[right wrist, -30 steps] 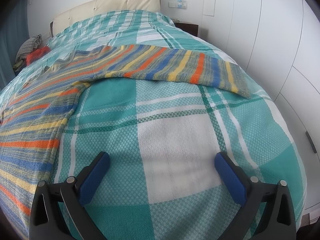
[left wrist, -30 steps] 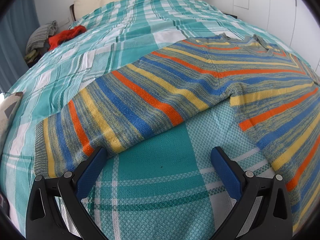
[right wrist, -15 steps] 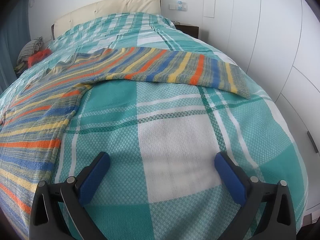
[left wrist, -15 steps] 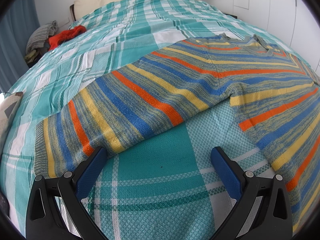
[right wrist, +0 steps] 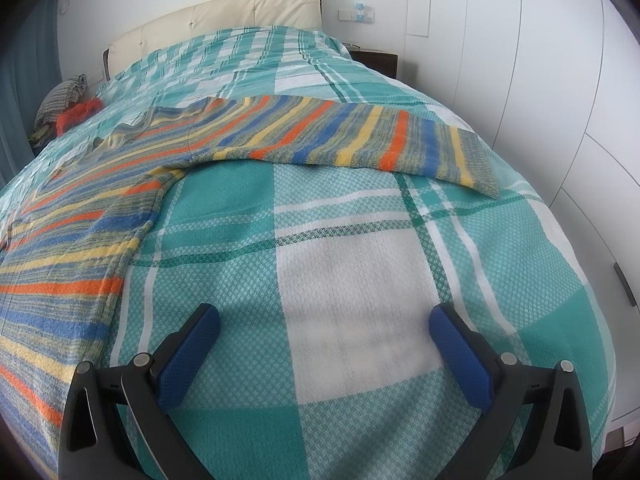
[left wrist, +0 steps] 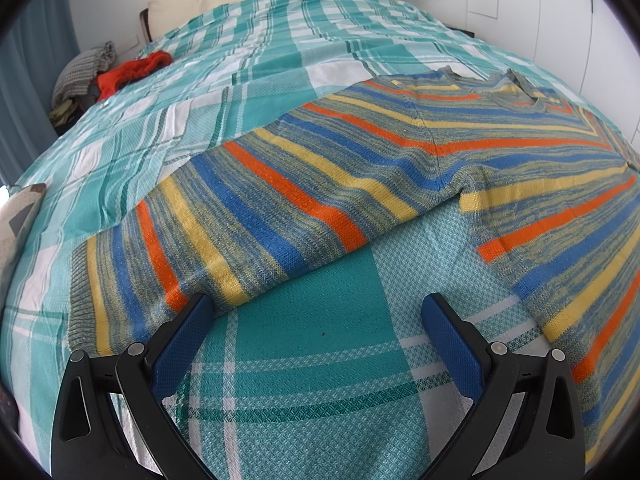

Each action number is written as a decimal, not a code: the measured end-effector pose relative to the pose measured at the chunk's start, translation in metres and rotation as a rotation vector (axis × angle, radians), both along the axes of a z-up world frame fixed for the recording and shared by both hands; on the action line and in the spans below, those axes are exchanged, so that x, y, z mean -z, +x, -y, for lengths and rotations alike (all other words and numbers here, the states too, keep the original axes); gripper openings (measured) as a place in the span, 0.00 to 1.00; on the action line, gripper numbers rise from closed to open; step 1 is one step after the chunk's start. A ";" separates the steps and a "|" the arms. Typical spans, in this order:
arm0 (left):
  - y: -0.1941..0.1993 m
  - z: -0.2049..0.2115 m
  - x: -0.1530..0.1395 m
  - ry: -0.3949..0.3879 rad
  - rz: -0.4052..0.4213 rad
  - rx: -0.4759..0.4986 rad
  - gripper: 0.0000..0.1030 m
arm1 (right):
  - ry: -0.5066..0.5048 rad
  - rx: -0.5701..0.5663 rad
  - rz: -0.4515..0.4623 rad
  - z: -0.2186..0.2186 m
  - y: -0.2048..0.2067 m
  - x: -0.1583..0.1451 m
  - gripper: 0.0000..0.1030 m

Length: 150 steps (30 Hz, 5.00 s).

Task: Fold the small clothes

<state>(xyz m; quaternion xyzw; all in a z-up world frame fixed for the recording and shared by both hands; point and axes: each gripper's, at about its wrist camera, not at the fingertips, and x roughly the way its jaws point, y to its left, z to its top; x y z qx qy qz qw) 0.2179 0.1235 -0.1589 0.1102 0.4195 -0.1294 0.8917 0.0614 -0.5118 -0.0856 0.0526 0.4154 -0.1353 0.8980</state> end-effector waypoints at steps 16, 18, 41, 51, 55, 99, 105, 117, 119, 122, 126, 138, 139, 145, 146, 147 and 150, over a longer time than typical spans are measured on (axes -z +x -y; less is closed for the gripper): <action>0.000 0.000 0.000 0.000 0.000 0.000 1.00 | 0.003 -0.001 0.004 -0.001 0.001 -0.002 1.00; 0.000 0.000 0.000 0.000 0.000 0.000 1.00 | 0.002 0.000 0.004 -0.001 0.000 -0.001 1.00; 0.000 0.000 0.000 0.000 0.000 0.000 1.00 | 0.001 0.001 0.005 -0.001 -0.001 -0.001 1.00; 0.000 0.000 0.000 0.000 0.001 0.000 1.00 | 0.001 0.001 0.006 -0.001 -0.001 -0.001 1.00; 0.000 0.000 0.000 0.000 0.001 0.000 1.00 | 0.001 0.002 0.006 -0.001 -0.001 -0.001 1.00; -0.001 0.000 0.001 0.000 0.001 0.000 1.00 | 0.001 0.003 0.008 -0.002 -0.002 -0.001 1.00; -0.001 0.000 0.001 0.000 0.002 0.000 1.00 | 0.001 0.004 0.007 -0.003 -0.003 -0.001 1.00; 0.003 -0.002 -0.001 -0.051 -0.085 -0.146 1.00 | 0.468 0.101 0.154 0.111 -0.003 -0.058 0.99; -0.002 0.001 -0.005 -0.032 -0.101 -0.165 1.00 | 0.496 0.191 0.189 0.156 0.003 -0.064 0.95; -0.015 0.003 -0.016 -0.050 -0.107 -0.218 0.99 | 0.678 0.270 0.184 0.211 0.019 -0.048 0.80; -0.044 0.009 -0.041 -0.141 -0.068 -0.226 0.99 | 0.831 0.303 0.127 0.237 0.046 -0.019 0.63; -0.080 0.012 -0.034 -0.093 -0.024 -0.274 0.99 | 0.548 0.167 -0.107 0.200 0.119 -0.034 0.02; -0.081 0.010 -0.036 -0.103 -0.011 -0.277 0.99 | 0.490 0.144 -0.097 0.186 0.125 -0.051 0.02; -0.080 -0.001 -0.040 -0.172 0.012 -0.299 0.99 | 0.539 -0.176 0.062 0.064 0.177 -0.157 0.02; -0.080 -0.003 -0.040 -0.180 0.012 -0.302 0.99 | 0.557 -0.235 0.071 0.035 0.190 -0.169 0.02; -0.081 -0.005 -0.042 -0.186 0.017 -0.306 0.99 | 0.578 -0.284 0.076 0.009 0.199 -0.176 0.02; -0.084 -0.010 -0.046 -0.191 0.038 -0.317 0.99 | 0.661 -0.408 0.057 -0.072 0.230 -0.177 0.03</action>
